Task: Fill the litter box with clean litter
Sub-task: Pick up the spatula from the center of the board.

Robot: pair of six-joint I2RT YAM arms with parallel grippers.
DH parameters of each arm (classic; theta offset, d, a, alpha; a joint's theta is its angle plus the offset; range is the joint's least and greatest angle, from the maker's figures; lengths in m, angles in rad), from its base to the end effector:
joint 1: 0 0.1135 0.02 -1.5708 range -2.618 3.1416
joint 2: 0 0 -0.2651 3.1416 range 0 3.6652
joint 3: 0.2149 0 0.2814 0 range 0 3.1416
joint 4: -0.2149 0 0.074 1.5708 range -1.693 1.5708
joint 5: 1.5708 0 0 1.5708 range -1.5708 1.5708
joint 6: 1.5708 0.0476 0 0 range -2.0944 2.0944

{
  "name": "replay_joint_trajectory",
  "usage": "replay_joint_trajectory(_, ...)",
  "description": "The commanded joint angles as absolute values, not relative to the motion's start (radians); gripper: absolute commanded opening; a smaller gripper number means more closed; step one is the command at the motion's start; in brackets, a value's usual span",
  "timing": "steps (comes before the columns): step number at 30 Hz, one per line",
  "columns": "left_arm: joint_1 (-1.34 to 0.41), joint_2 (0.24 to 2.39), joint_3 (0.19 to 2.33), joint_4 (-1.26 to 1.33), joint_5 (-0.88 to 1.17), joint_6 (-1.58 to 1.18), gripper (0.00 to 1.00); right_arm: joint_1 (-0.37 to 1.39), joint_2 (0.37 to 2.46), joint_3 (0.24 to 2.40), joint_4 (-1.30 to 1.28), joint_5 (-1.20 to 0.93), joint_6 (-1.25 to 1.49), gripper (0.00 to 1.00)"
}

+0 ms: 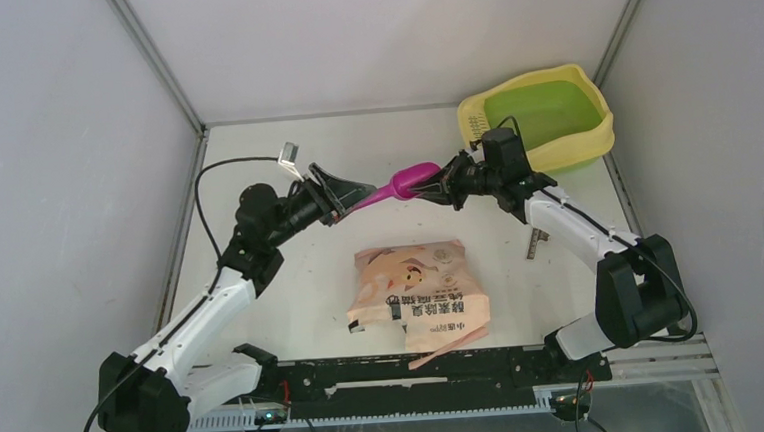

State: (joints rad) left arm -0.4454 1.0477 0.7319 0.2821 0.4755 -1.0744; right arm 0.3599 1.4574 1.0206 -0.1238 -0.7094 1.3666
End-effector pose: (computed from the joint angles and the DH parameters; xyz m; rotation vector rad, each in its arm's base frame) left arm 0.2467 -0.1419 0.3109 -0.1549 1.8320 -1.5066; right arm 0.3239 0.1550 0.2564 0.7508 2.4156 1.6379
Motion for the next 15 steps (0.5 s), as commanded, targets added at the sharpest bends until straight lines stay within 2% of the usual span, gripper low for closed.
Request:
replay_joint_trajectory(1, -0.440, 1.033, 0.729, 0.308, 0.480, -1.086, 0.80, 0.369, 1.440, 1.064, -0.075, -0.683, 1.388, 0.00)
replay_joint_trajectory(2, -0.440, 1.029, 0.729, 0.292, 0.471, -1.084, 0.97, 0.369, 1.439, 1.064, -0.072, -0.682, 1.392, 0.00)
replay_joint_trajectory(3, -0.440, 1.028, 0.732, 0.281, 0.468, -1.080, 0.99, 0.370, 1.439, 1.064, -0.072, -0.680, 1.394, 0.00)
replay_joint_trajectory(15, -0.440, 1.014, 0.731, 0.250, 0.441, -1.067, 1.00, 0.373, 1.440, 1.064, -0.068, -0.667, 1.411, 0.00)
